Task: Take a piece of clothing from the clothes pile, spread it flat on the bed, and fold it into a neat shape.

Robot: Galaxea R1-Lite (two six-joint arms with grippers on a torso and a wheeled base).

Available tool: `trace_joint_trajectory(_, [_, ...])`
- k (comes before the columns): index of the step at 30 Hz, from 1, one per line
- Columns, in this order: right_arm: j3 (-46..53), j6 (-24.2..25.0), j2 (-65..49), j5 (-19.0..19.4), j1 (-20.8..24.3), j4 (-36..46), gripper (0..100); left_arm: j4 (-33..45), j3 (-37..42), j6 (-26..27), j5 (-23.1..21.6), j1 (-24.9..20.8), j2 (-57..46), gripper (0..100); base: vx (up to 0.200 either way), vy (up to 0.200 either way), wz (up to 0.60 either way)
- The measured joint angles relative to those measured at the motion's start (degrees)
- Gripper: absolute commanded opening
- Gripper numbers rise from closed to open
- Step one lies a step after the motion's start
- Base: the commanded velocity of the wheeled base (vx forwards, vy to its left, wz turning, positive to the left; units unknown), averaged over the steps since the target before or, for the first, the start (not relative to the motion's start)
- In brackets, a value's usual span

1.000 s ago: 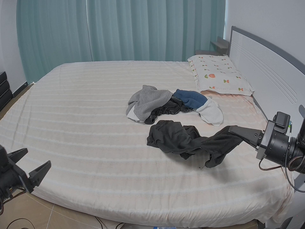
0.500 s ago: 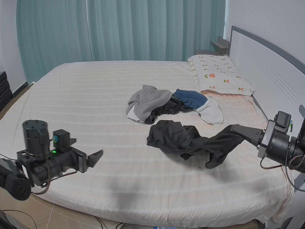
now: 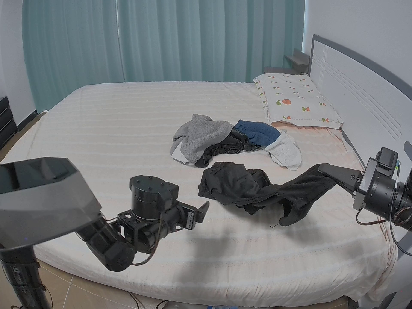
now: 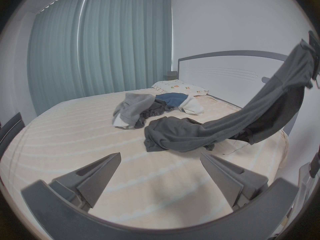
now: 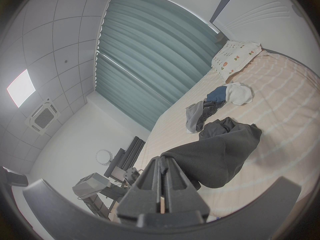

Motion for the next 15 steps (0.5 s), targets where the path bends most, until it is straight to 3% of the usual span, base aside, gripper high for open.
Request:
trace_joint_trajectory(6, [-0.55, -0.05, 0.26, -0.04, 0.0, -0.02, 0, -3.72, -4.25, -0.37, 0.37, -2.68, 6.85, 100, 0.0, 0.0, 0.0])
trace_joint_trajectory(15, [-5.81, -0.62, 2.51, 0.02, 0.33, 0.0, 0, -4.5, -7.92, -1.78, -0.16, -3.21, 11.57, 100, 0.0, 0.0, 0.0])
